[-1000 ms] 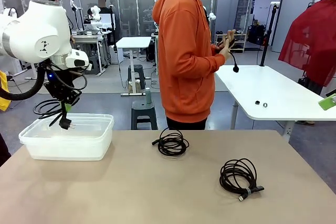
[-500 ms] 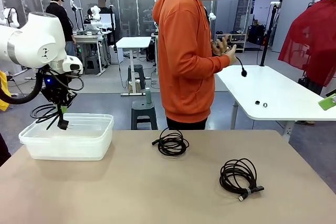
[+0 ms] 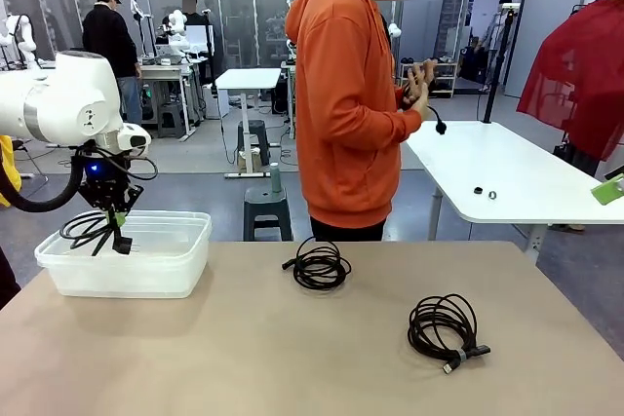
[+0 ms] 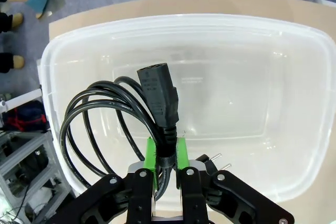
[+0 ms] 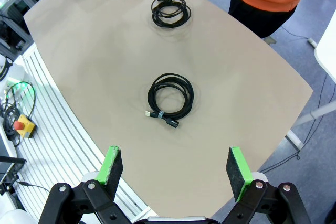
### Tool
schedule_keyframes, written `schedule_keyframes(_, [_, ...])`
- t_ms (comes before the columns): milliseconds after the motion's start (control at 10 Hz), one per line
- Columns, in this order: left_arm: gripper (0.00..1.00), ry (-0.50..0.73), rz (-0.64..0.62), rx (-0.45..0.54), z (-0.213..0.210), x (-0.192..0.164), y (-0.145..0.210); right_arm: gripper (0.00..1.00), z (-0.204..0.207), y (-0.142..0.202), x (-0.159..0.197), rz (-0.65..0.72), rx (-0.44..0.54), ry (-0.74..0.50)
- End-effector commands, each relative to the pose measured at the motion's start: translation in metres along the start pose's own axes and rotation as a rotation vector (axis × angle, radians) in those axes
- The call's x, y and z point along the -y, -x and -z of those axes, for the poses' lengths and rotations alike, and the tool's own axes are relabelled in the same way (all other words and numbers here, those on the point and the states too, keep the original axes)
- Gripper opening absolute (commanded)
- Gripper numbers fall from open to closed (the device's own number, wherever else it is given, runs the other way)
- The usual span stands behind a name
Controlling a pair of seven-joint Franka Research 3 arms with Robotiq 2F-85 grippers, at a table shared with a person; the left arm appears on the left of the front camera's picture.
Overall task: Organize and store the cables.
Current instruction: Place the Power Cable into the Organizing box.
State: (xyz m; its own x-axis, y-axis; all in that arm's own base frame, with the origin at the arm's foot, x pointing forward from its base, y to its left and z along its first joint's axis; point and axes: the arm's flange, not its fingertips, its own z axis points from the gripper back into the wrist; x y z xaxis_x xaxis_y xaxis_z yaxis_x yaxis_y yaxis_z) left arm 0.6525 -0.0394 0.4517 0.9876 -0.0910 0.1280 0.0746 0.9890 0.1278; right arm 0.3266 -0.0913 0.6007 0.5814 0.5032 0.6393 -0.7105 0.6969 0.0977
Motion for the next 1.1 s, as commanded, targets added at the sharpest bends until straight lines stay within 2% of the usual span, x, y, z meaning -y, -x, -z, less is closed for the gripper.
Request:
schedule_keyframes(0, [0.17, 0.016, -0.041, -0.008, 0.006, 0.0, -0.007, 1.0, -0.001, 0.001, 0.0, -0.012, 0.008, -0.01])
schedule_keyframes(400, [0.17, 0.006, -0.059, -0.079, 0.038, 0.001, -0.002, 1.0, -0.001, 0.001, 0.0, -0.012, 0.008, -0.01])
schedule_keyframes(800, [0.17, 0.018, -0.079, -0.099, 0.045, 0.0, 0.0, 1.0, -0.001, 0.001, 0.0, -0.012, 0.008, -0.01])
schedule_keyframes(900, [0.26, 0.014, -0.084, -0.106, 0.046, -0.001, 0.002, 1.0, -0.001, 0.001, 0.0, -0.012, 0.008, -0.01])
schedule_keyframes(1000, [0.3, 0.017, -0.09, -0.107, 0.046, -0.002, 0.002, 1.0, -0.001, 0.001, 0.0, -0.012, 0.008, -0.01])
